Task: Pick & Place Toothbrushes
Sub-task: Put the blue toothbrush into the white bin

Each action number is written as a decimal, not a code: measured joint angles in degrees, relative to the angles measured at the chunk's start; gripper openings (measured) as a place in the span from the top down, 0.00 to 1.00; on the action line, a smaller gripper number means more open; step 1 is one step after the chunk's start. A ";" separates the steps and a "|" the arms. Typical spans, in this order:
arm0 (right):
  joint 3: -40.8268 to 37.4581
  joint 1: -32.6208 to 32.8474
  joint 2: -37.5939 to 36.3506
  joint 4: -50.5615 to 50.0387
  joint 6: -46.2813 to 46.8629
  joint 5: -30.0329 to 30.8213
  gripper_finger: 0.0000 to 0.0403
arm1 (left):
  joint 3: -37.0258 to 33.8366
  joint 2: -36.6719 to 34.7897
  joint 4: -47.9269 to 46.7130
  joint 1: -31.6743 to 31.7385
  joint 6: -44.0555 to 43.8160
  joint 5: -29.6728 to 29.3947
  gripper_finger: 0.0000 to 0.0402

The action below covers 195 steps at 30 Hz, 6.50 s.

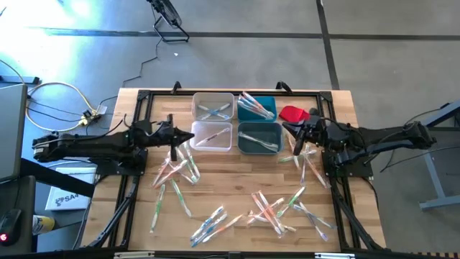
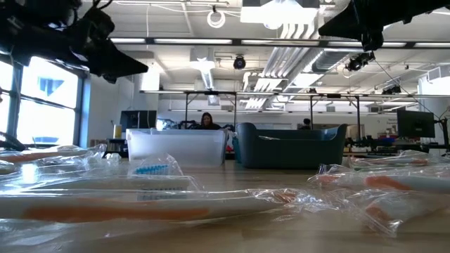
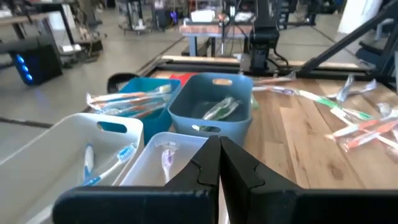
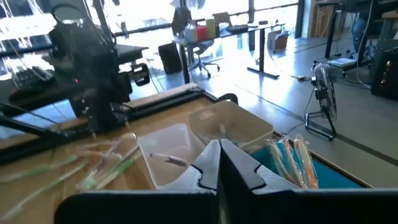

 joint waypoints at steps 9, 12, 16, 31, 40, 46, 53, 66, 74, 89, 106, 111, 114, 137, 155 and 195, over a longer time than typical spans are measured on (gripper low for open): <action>-2.08 5.70 -0.69 3.41 -2.20 2.30 1.00 | -3.52 -13.25 -9.14 0.00 -1.24 3.39 1.00; -2.08 7.18 -0.68 3.40 -2.82 0.92 1.00 | -3.52 -15.48 -12.81 0.00 -3.61 3.48 1.00; -2.08 7.94 -0.29 3.40 -2.86 0.15 1.00 | -3.54 -16.36 -13.31 0.00 -4.98 3.48 1.00; -2.08 7.87 2.97 4.04 -7.35 -1.01 1.00 | -3.54 -16.12 -13.70 0.00 -4.79 3.44 1.00; -2.05 7.87 8.15 16.17 -9.04 -0.58 1.00 | -3.32 -16.12 -10.72 0.00 7.49 1.16 1.00; 4.30 7.87 14.85 8.24 -8.80 6.04 1.00 | -3.28 -16.12 -10.76 0.00 9.99 1.16 1.00; 18.69 7.90 23.00 -14.29 -0.45 5.78 1.00 | -3.28 -16.12 -12.22 0.00 10.02 1.17 1.00; 24.87 9.03 30.00 -43.51 12.32 -16.78 0.99 | -3.25 -16.12 -13.79 0.02 10.04 -2.20 1.00; 24.87 11.91 32.43 -51.77 24.71 -26.50 0.99 | -3.24 -16.12 -12.67 0.02 10.02 -2.57 1.00; 24.87 19.89 39.76 -54.83 34.05 -30.81 0.99 | -3.21 -16.12 -10.32 0.01 10.02 -3.07 1.00; 24.87 33.00 44.71 -59.22 70.82 -50.90 1.00 | -3.21 -16.12 -11.59 0.02 9.98 -3.13 1.00; 24.87 38.92 44.71 -58.43 80.05 -45.66 0.99 | -3.21 -16.13 -11.56 0.00 9.98 -3.10 1.00; 24.87 41.44 44.71 -57.41 85.98 -42.78 0.98 | -3.21 -16.13 -11.46 0.02 9.98 -3.08 1.00; 24.87 53.33 48.38 -53.36 100.24 -42.11 0.64 | -3.21 -16.12 -10.69 0.00 9.96 -2.99 1.00; 24.87 53.99 58.55 -46.51 96.10 -46.63 0.64 | -3.21 -16.14 -10.71 0.02 9.93 -3.02 1.00; 24.98 54.70 63.33 -49.77 96.99 -41.78 0.76 | -3.21 -16.14 -10.73 0.00 9.93 -3.05 1.00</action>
